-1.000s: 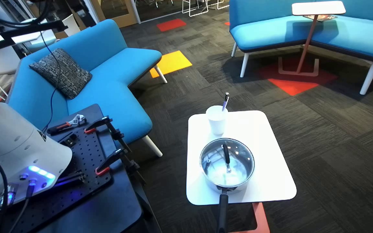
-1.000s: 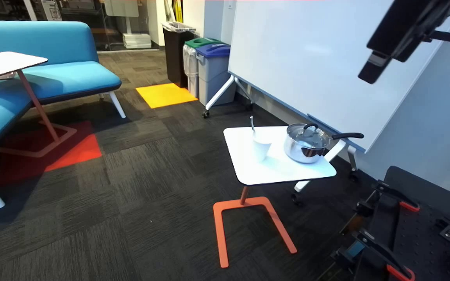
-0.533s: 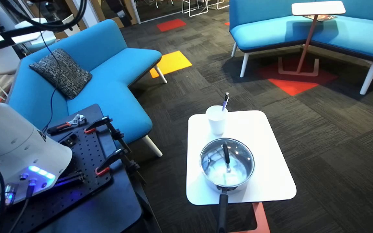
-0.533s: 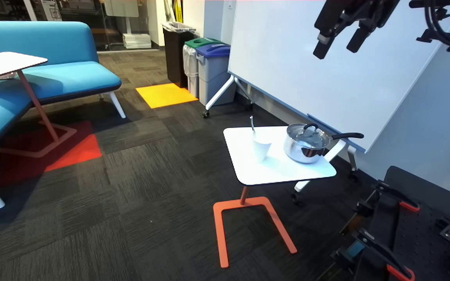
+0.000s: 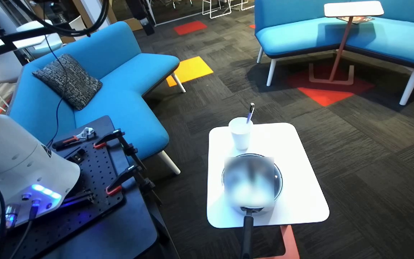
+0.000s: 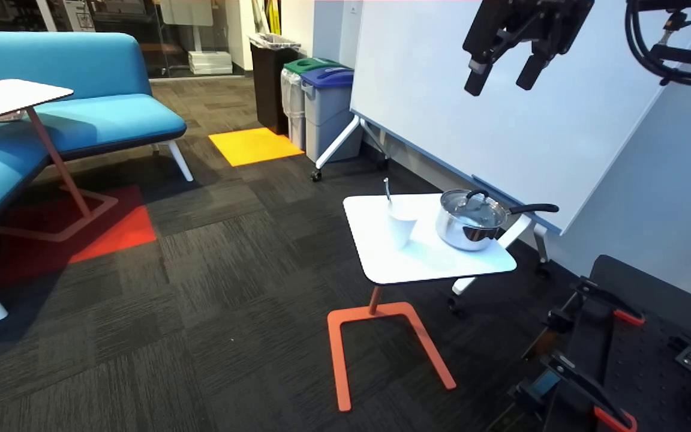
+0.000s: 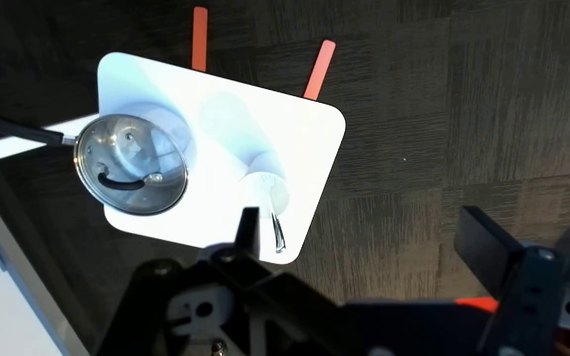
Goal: Move the white cup backwards
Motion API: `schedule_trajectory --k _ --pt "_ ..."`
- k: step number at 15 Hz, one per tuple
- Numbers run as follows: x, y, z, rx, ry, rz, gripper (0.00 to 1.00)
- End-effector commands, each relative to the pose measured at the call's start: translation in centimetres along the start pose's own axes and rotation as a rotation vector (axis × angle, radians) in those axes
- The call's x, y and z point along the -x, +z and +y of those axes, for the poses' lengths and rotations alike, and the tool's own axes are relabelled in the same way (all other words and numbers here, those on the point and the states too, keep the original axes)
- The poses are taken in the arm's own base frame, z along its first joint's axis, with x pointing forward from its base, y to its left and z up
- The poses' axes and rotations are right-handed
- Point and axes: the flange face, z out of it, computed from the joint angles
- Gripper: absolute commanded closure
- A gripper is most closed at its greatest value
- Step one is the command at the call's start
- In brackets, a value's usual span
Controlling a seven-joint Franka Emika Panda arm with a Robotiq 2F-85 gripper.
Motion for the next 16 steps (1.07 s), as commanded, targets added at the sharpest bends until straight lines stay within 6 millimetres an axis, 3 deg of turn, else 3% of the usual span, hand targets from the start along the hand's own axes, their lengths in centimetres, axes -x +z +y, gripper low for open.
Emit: schedule_trajectory --k 1,7,11,12,13,16 --pt "-5.2 3.5 2.3 -0.077 0.170 -0.071 0.00" --pt "-13.2 13.3 5.8 -0.159 0.486 -0.110 0.00" --pt "-15.4 21.0 7.0 -0.150 0.704 -0.118 0.00" --pt "-15.6 22.2 7.1 -0.145 0.759 -0.118 0.00" --pt "-14.3 20.4 7.5 -0.142 0.665 -0.123 0.00" --pt "-15.0 23.2 7.5 -0.126 0.723 -0.132 0.00"
